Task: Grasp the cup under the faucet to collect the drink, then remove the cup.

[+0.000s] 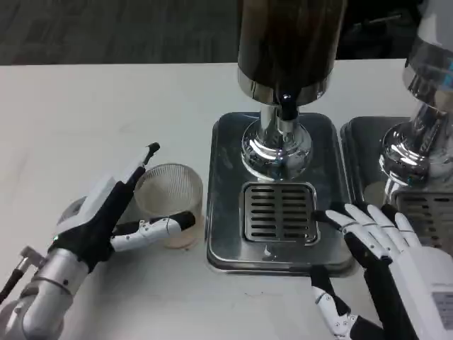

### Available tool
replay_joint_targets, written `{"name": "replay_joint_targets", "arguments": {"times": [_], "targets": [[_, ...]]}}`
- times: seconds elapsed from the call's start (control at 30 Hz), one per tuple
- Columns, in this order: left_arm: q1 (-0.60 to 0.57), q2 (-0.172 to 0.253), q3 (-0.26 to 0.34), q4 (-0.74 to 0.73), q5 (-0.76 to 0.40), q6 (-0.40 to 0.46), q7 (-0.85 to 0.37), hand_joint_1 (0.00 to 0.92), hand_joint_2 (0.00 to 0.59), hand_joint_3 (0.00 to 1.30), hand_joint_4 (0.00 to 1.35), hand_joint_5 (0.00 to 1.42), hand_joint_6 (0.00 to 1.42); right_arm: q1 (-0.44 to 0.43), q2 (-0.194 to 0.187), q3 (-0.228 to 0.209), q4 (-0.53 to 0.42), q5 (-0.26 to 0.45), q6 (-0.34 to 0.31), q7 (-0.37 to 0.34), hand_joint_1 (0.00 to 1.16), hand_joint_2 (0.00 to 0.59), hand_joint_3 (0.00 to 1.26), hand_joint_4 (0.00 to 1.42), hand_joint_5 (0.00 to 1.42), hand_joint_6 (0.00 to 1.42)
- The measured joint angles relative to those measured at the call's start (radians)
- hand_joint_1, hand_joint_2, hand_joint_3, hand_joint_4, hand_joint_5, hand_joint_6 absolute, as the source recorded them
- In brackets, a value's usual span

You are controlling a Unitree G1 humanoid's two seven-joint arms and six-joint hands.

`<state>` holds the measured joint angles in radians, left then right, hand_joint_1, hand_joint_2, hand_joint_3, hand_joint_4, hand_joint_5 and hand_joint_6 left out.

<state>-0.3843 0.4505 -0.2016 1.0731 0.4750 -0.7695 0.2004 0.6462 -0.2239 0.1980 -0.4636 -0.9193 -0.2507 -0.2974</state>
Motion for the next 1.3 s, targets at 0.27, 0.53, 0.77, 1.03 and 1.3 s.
{"name": "replay_joint_targets", "arguments": {"times": [0.27,0.53,0.77,1.03,1.3], "targets": [[-0.013,-0.012,-0.007,0.0,-0.009,0.013,-0.018,0.204,0.017,0.0,0.0,0.18,0.16,0.0,0.011,0.0,-0.001,0.003,0.0,0.0,0.47,0.498,0.27,0.16,0.12,0.03],[-0.013,-0.012,-0.016,-0.007,-0.001,0.026,-0.006,0.287,0.036,0.0,0.02,0.21,0.19,-0.001,0.015,0.002,-0.001,0.006,0.0,0.0,0.47,0.498,0.27,0.16,0.12,0.03],[-0.012,-0.011,-0.029,-0.034,0.021,0.04,0.05,0.364,0.051,0.0,0.04,0.24,0.21,-0.004,0.016,0.002,0.001,0.011,0.0,0.0,0.47,0.498,0.27,0.16,0.12,0.04],[-0.012,-0.008,-0.058,-0.045,0.05,0.042,0.11,0.401,0.068,0.08,0.11,0.3,0.25,-0.014,0.015,0.003,0.018,0.014,0.0,-0.004,0.47,0.498,0.27,0.17,0.12,0.04],[-0.012,-0.008,-0.074,-0.044,0.051,0.044,0.139,0.439,0.104,0.22,0.25,0.44,0.38,-0.015,0.015,0.003,0.021,0.014,0.0,-0.012,0.47,0.498,0.27,0.17,0.12,0.05]]}}
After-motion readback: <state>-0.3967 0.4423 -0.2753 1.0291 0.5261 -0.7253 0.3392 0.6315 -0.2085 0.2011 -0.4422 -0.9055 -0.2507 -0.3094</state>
